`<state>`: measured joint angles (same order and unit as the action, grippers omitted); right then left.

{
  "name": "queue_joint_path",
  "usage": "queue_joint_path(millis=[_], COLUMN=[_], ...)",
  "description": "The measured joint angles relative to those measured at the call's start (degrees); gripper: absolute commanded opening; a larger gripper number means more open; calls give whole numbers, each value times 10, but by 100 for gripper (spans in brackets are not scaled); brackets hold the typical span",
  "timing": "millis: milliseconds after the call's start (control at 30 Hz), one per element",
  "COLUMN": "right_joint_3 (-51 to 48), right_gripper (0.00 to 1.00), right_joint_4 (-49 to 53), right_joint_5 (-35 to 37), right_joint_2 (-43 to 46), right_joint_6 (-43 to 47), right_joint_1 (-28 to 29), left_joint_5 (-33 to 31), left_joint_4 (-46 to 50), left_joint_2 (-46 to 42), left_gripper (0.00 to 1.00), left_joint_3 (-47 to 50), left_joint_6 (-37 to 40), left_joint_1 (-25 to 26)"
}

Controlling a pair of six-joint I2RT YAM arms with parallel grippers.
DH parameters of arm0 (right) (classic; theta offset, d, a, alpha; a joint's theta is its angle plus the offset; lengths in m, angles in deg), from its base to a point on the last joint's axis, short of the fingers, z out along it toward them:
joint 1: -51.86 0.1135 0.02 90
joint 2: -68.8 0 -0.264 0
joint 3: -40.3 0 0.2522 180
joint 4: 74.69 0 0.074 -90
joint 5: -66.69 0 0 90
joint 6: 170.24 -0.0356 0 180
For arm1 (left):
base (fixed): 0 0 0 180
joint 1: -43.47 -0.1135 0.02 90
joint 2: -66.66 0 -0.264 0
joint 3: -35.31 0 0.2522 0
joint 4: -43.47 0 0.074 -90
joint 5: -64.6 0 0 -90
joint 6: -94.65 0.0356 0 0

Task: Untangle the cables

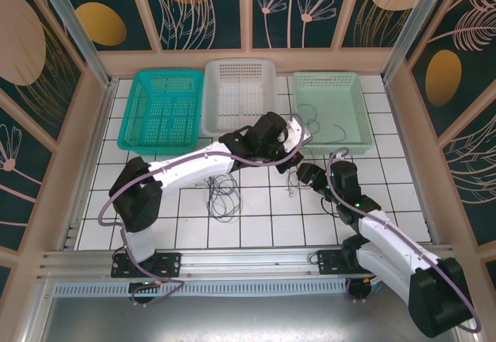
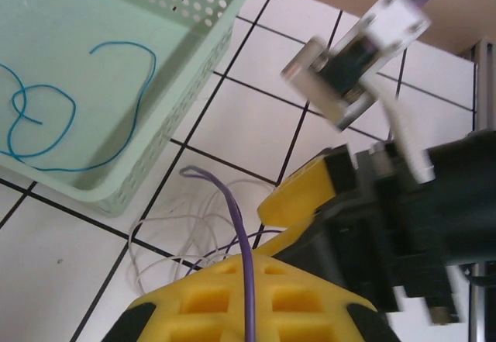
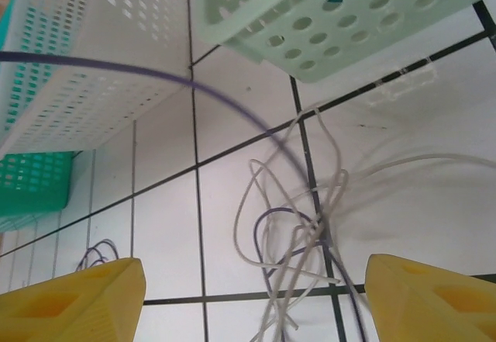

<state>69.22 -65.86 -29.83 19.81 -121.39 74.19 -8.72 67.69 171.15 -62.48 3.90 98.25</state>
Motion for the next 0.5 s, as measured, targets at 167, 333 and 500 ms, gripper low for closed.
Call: queue_joint_path(millis=[167, 333, 500], right_joint_3=[3, 4, 5], right_gripper=[74, 74, 74], right_joint_4=[-9, -13, -11], right_joint_5=[25, 40, 57], right_joint_2=[-79, -119, -117], right_joint_6=[-15, -28, -30], right_joint_1=[1, 2, 3], left_joint_5=[-2, -3, -25], left_joint_4=[-16, -47, -62], left_joint_2=[-55, -115, -151], left_gripper=[0, 0, 0], left_joint_3=[7, 9, 9], left_joint_6=[-7, -9, -7], left_joint_1=[0, 0, 0])
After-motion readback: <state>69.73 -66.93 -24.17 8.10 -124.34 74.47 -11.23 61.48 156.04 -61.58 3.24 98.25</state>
